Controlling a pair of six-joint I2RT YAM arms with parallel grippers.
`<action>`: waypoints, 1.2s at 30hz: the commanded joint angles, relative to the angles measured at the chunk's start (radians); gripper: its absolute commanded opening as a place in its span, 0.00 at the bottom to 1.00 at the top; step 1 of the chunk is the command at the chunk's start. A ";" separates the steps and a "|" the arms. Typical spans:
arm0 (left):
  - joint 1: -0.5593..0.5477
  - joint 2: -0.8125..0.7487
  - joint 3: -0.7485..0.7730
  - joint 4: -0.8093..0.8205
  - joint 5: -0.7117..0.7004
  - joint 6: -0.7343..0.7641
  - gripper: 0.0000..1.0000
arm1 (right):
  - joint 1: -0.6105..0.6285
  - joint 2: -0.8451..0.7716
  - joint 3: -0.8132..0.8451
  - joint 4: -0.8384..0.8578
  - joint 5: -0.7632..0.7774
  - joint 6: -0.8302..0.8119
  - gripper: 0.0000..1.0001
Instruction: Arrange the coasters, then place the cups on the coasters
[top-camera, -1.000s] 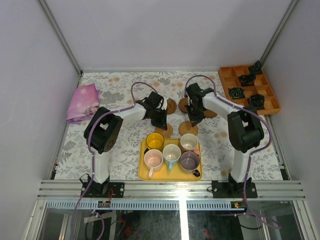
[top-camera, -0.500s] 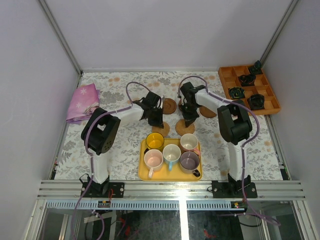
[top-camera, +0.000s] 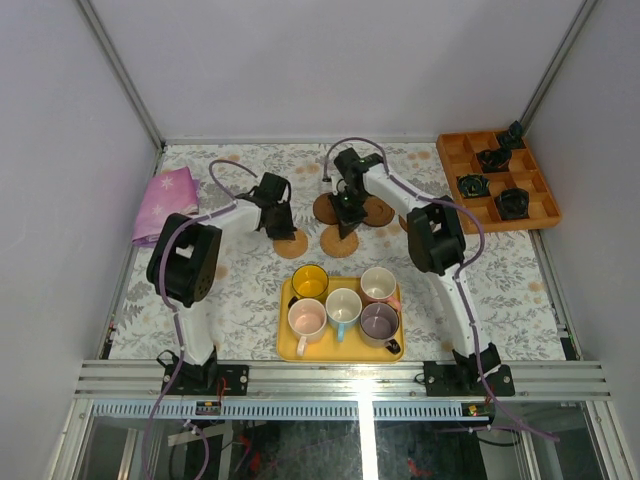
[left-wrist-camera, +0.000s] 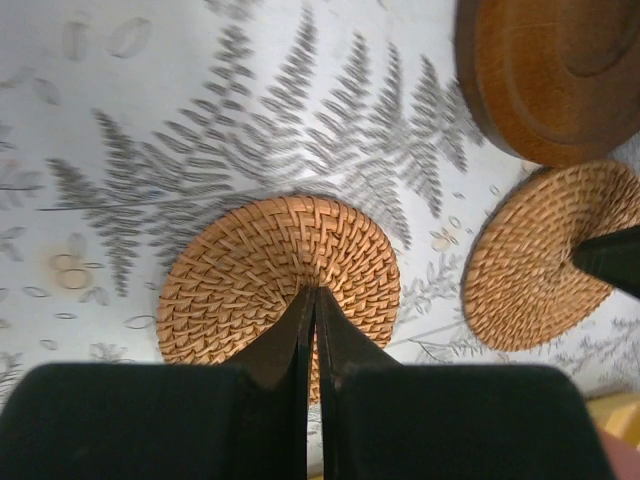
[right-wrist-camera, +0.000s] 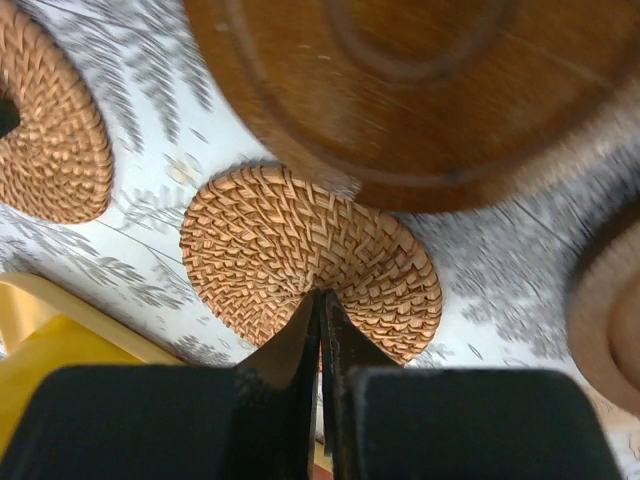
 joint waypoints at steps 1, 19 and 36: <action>0.065 0.049 -0.003 -0.084 -0.142 -0.032 0.00 | 0.055 0.114 0.173 -0.088 -0.069 -0.066 0.00; 0.204 0.161 0.159 -0.174 -0.254 -0.024 0.00 | 0.089 0.252 0.351 0.238 -0.203 -0.015 0.00; 0.215 0.013 0.149 -0.117 -0.230 0.048 0.05 | 0.089 0.057 0.248 0.556 -0.095 -0.005 0.10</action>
